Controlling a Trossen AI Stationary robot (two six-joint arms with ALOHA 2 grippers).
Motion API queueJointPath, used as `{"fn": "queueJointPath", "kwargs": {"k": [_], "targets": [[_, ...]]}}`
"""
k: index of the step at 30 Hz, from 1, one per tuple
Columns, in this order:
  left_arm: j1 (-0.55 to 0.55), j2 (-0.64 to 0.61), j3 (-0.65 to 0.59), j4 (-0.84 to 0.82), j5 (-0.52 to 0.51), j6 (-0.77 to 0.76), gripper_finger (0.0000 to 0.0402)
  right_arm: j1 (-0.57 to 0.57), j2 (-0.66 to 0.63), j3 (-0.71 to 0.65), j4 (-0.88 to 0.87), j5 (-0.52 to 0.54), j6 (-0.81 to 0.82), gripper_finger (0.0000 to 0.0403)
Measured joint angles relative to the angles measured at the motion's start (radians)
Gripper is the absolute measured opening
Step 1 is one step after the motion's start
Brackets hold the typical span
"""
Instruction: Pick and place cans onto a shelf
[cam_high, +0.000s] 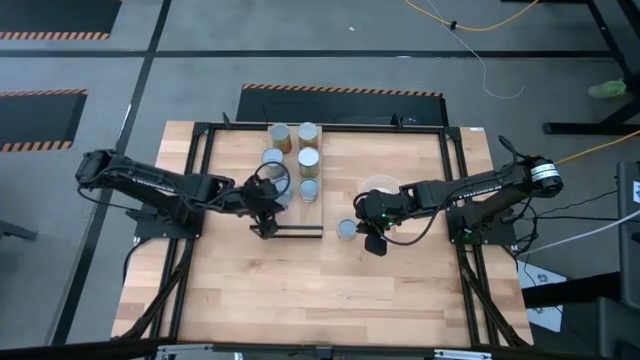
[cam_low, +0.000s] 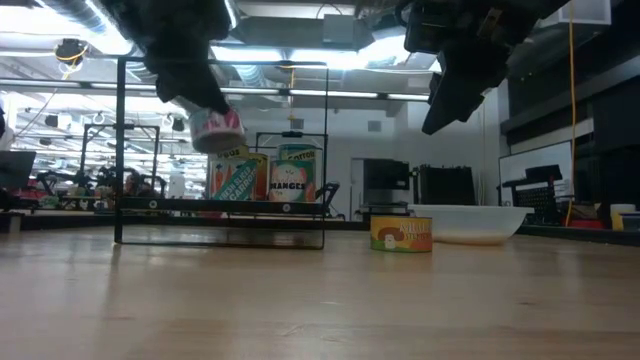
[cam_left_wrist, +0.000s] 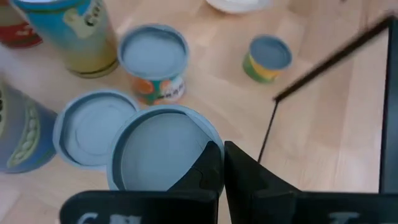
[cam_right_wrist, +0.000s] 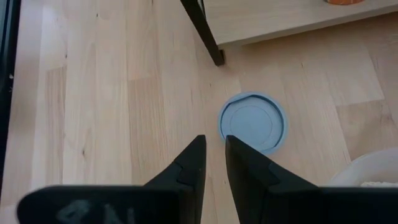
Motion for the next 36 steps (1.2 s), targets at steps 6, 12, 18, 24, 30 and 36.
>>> {"fn": "queueJointPath", "kwargs": {"k": [6, 12, 18, 24, 30, 36], "targets": [[0.065, 0.0, 0.0, 0.007, 0.0, -0.138, 0.0, 0.0, 0.0, 0.0, 0.0, 0.0, 0.0, 0.0066], [0.127, -0.001, 0.001, 0.008, 0.079, -0.243, 0.0, 0.0, 0.0, 0.0, 0.0, 0.0, 0.0, 0.0066], [0.154, -0.001, 0.002, 0.002, 0.175, -0.32, 0.0, 0.0, 0.0, 0.0, 0.0, 0.0, 0.0, 0.0066], [0.142, 0.0, 0.001, 0.011, 0.182, -0.299, 0.0, 0.0, 0.0, 0.0, 0.0, -0.001, -0.044, 0.0066], [0.143, 0.0, 0.001, 0.014, 0.173, -0.296, 0.0, 0.0, 0.0, 0.0, 0.003, -0.001, -0.045, 0.0066], [0.143, 0.0, 0.001, 0.014, 0.172, -0.293, 0.0001, 0.0, 0.0, -0.001, 0.003, 0.0, -0.045, 0.0066]]}}
